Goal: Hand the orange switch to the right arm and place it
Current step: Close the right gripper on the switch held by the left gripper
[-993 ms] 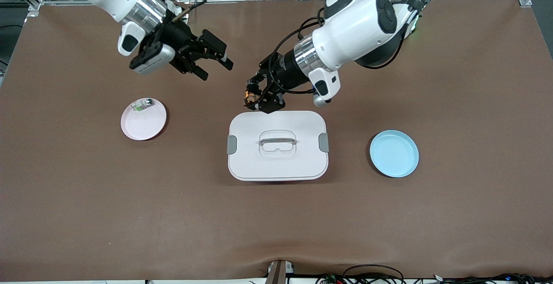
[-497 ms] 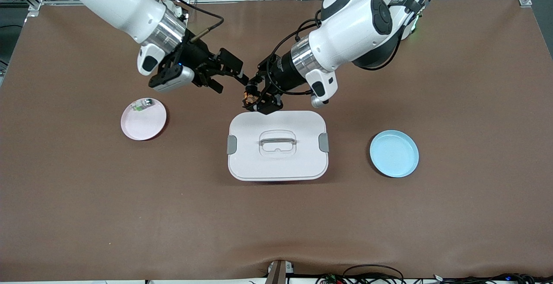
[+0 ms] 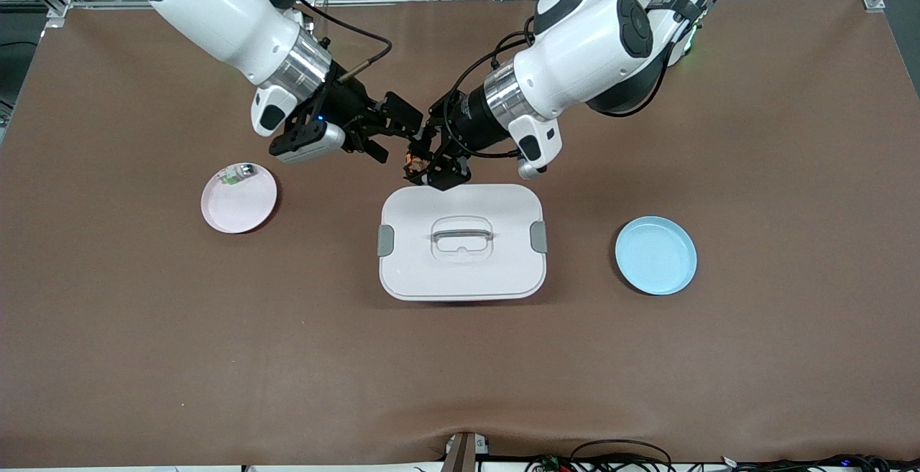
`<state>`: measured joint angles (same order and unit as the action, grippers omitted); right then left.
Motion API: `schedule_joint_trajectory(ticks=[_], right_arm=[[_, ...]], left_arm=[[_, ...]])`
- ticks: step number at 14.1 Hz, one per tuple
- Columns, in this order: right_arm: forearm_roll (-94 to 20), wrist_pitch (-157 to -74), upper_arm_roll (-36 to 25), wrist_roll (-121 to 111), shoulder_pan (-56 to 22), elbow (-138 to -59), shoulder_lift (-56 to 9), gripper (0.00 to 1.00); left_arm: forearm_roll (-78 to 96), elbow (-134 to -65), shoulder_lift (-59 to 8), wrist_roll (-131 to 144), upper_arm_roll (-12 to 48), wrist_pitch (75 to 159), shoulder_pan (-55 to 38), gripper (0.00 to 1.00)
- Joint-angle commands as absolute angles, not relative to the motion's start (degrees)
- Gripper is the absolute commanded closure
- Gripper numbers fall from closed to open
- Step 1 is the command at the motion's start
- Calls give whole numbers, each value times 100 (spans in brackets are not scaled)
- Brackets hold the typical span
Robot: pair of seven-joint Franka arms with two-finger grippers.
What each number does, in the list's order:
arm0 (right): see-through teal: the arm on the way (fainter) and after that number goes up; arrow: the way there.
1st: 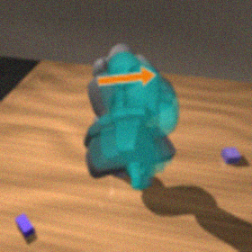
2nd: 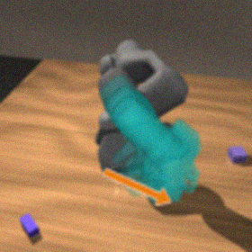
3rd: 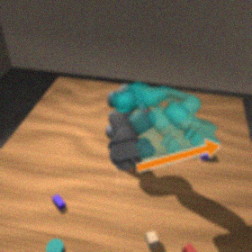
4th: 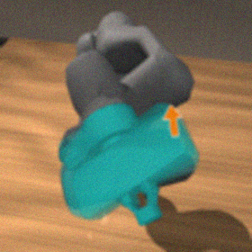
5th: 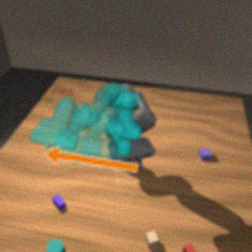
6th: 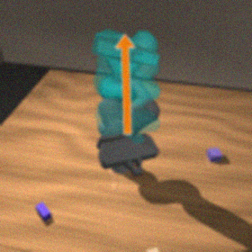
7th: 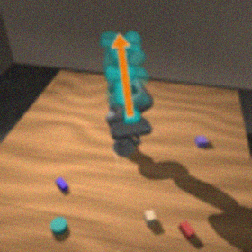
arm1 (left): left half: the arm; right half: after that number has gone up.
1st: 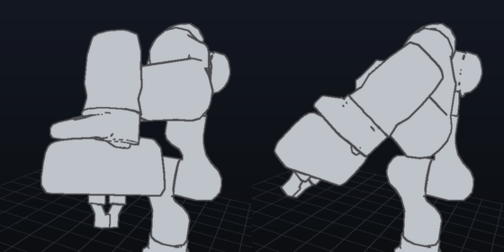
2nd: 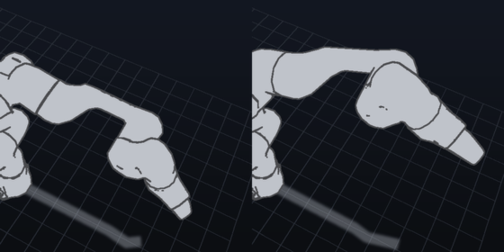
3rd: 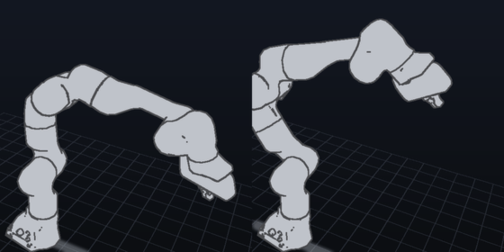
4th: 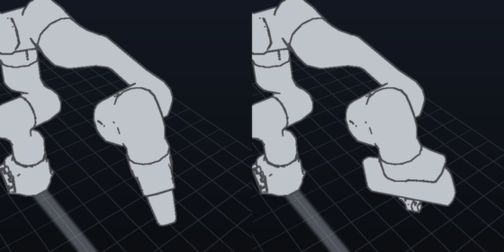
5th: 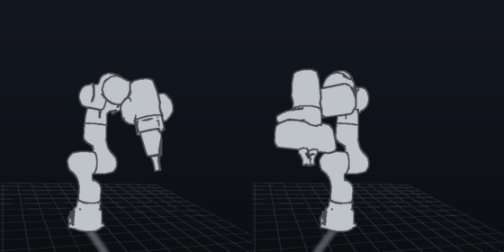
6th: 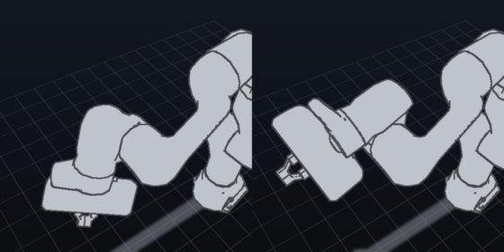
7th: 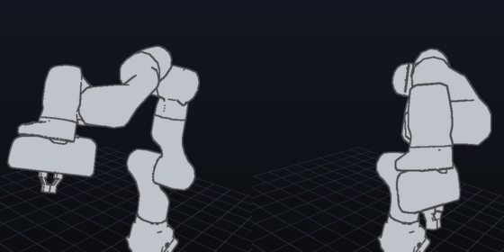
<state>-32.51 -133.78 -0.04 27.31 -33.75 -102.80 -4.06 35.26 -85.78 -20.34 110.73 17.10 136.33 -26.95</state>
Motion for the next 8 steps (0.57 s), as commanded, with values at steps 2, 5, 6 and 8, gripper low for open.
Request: schedule_joint_trajectory(ticks=[2, 5, 6, 8], right_arm=[[-3331, -13517, -88, 2813, -3498, -10002, -650, 0], [-3279, -13500, -88, 2760, -3516, -9888, -703, 31], [-3261, -13491, -88, 2751, -3516, -9862, -729, 44], [-3269, -13465, -88, 2803, -3516, -9783, -747, 86]], left_arm=[[3270, -8517, -2074, 11224, 1705, 13685, -2725, 72], [3270, -8508, -2066, 11215, 1705, 13685, -2725, 72], [3261, -8508, -2074, 11215, 1705, 13685, -2725, 72], [3269, -8517, -2074, 11215, 1705, 13685, -2725, 72]])
